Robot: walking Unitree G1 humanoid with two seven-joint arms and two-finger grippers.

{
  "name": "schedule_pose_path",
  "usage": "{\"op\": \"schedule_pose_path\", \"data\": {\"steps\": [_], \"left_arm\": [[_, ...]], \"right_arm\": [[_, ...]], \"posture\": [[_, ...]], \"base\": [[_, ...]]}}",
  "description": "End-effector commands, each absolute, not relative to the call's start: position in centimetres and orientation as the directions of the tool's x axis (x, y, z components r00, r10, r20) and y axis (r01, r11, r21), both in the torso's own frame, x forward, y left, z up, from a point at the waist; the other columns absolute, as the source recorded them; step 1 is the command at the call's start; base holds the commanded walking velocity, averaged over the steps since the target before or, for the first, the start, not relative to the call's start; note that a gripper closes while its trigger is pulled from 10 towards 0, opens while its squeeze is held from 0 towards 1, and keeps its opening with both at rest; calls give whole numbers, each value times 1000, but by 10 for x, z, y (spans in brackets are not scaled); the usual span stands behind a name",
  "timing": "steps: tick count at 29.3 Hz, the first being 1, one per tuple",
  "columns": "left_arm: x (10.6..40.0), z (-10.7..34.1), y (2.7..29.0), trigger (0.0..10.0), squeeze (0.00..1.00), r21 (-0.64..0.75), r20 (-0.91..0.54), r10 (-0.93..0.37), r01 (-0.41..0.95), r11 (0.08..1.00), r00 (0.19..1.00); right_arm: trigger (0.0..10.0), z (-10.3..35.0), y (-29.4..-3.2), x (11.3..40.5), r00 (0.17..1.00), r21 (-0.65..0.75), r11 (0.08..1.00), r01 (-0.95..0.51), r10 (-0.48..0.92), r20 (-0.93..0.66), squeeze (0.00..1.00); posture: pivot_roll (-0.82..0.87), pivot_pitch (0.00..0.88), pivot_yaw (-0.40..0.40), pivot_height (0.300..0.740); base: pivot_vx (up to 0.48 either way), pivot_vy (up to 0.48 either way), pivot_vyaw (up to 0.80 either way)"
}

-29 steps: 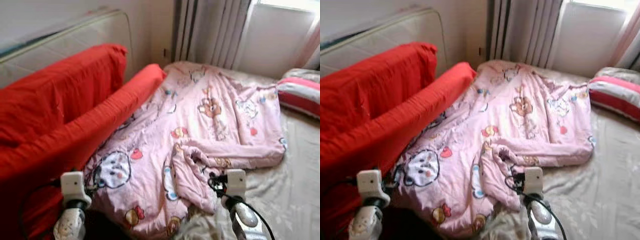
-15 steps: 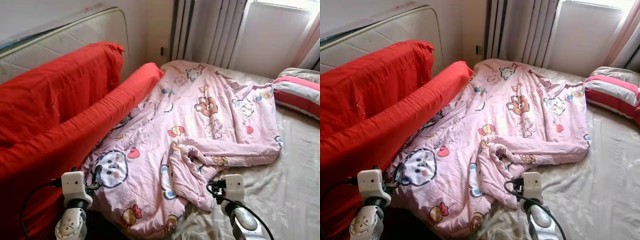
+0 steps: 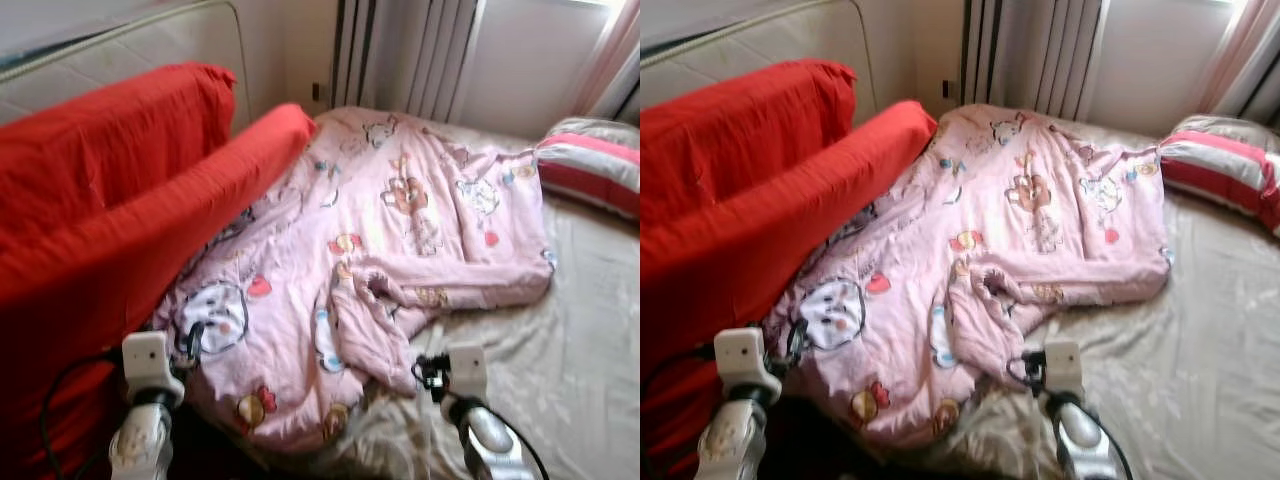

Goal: Clean up the room

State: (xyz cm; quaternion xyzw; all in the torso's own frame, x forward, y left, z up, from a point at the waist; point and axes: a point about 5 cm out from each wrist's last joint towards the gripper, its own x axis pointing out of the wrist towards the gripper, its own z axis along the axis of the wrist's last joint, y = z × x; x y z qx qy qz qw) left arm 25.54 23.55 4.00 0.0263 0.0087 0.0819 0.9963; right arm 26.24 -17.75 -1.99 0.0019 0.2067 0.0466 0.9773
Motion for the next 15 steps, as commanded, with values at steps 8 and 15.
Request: {"op": "schedule_pose_path", "data": {"steps": [8, 15], "left_arm": [[253, 35, 229, 10000, 0, 48, -47, 144, -142, 989, 988], [256, 34, 228, 10000, 0, 50, -58, 135, -132, 990, 989]], "right_arm": [[10000, -19, -175, 266, 906, 39, 994, -102, 109, -408, 0], [10000, -17, -173, 267, 908, 51, 993, -111, 122, -401, 0]], "posture": [[98, 39, -46, 626], [100, 29, -44, 626]], "base": [[0, 0, 0], [0, 0, 0]]}}
